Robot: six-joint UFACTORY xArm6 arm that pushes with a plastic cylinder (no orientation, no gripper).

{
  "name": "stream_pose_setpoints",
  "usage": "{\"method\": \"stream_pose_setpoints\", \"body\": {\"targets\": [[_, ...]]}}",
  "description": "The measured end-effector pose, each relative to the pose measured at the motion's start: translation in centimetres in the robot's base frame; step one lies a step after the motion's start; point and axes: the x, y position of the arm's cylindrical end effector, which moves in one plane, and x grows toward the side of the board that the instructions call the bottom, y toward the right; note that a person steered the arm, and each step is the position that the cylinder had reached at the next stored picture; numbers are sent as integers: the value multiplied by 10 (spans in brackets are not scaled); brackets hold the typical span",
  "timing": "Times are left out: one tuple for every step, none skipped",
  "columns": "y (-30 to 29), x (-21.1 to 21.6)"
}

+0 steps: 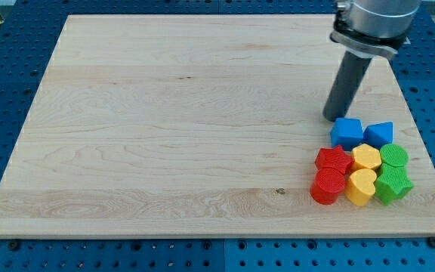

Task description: Move the arm to the bottom right of the board

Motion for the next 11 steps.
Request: {"method": "stream_pose_setpoints", "body": {"targets": [[24,0],[38,0],[51,0],[64,2],[76,2],[92,4],[106,13],[106,45],[106,83],[106,107],[106,112]]}}
